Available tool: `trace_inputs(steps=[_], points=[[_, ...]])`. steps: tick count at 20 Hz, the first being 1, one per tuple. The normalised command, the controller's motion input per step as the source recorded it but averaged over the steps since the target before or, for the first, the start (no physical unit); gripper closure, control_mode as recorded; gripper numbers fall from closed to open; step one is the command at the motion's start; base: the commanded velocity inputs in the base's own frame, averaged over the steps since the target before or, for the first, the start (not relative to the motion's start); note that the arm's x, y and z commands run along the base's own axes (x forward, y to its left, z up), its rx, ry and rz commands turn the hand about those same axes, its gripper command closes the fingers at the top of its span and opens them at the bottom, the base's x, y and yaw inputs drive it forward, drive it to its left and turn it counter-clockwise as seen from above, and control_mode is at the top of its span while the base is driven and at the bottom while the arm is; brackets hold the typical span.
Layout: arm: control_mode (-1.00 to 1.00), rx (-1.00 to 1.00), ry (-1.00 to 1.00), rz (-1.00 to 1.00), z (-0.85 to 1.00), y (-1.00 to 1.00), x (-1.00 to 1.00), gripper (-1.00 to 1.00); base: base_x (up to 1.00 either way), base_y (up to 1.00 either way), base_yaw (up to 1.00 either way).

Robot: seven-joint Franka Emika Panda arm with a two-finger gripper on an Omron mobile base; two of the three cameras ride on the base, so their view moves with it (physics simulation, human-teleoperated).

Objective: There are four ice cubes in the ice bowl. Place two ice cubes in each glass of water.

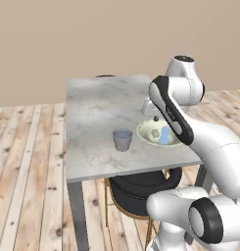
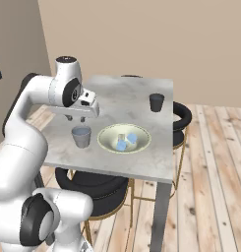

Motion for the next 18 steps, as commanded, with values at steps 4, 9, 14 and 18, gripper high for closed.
trace_inputs(steps=[4,9,14,18], points=[[-1.00,0.00,0.00,0.00,-0.11,-0.08,0.00,-1.00,0.00,0.00,0.00],[-1.00,0.00,0.00,0.00,-0.14,-0.25,0.00,-1.00,0.00,0.00,0.00],[-1.00,0.01,0.00,0.00,-0.10,-0.34,0.00,-1.00,0.00,0.00,0.00],[-1.00,0.01,0.00,0.00,-0.09,-0.37,0.00,-1.00,0.00,0.00,0.00]])
